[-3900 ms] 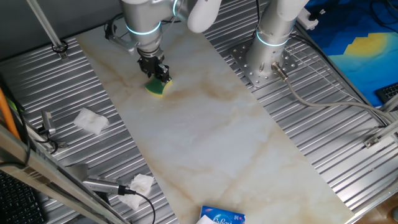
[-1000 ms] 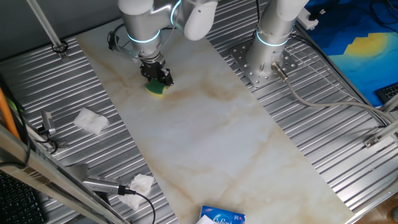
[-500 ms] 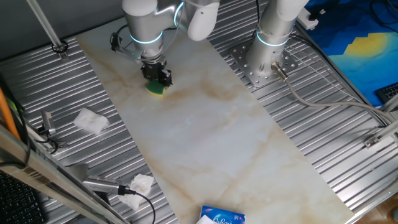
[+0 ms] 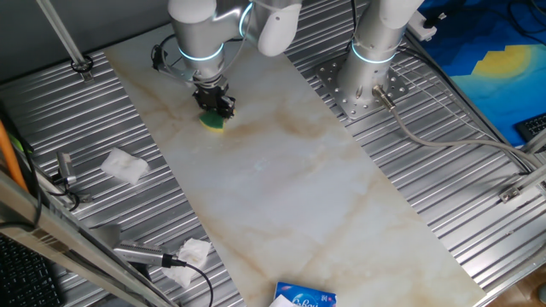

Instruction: Clean the tabletop with a sponge

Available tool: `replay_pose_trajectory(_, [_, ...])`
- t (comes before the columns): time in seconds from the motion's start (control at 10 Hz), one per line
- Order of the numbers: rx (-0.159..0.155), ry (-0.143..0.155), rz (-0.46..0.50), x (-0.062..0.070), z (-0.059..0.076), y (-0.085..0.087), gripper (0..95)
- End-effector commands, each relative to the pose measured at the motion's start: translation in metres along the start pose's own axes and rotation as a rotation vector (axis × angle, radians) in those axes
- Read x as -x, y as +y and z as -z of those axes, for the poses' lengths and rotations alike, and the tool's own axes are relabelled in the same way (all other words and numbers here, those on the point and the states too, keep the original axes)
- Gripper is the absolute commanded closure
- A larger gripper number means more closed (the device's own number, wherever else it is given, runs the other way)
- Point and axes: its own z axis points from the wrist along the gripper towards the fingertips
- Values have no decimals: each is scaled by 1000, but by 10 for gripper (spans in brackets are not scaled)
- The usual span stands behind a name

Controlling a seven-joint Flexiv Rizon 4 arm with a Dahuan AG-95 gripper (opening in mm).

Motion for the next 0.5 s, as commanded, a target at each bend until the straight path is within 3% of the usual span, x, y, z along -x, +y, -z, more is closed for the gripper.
replay_pose_trajectory(0.1, [-2, 2, 0, 0, 0, 0, 760])
replay_pose_trajectory(0.5, [-2, 5, 3, 0, 0, 0, 760])
